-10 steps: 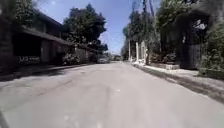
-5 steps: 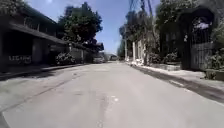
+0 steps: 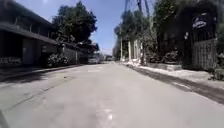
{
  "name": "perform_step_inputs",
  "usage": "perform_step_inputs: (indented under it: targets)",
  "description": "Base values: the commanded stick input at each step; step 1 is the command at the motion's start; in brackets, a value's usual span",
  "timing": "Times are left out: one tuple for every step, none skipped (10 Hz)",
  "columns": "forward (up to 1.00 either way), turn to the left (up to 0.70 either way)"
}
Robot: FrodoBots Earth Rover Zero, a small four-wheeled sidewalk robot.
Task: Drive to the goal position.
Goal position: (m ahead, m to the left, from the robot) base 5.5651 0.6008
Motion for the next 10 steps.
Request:
perform_step_inputs:
  targets:
    - [0.85,-0.24]
    - [0.85,0.00]
    - [0.85,0.00]
    - [0.85,0.00]
    - [0.85,0.00]
    - [0.85,0.00]
    - [0.85,-0.17]
    - [0.85,-0.34]
    - [0.85,-0.31]
    - [0.85,-0.28]
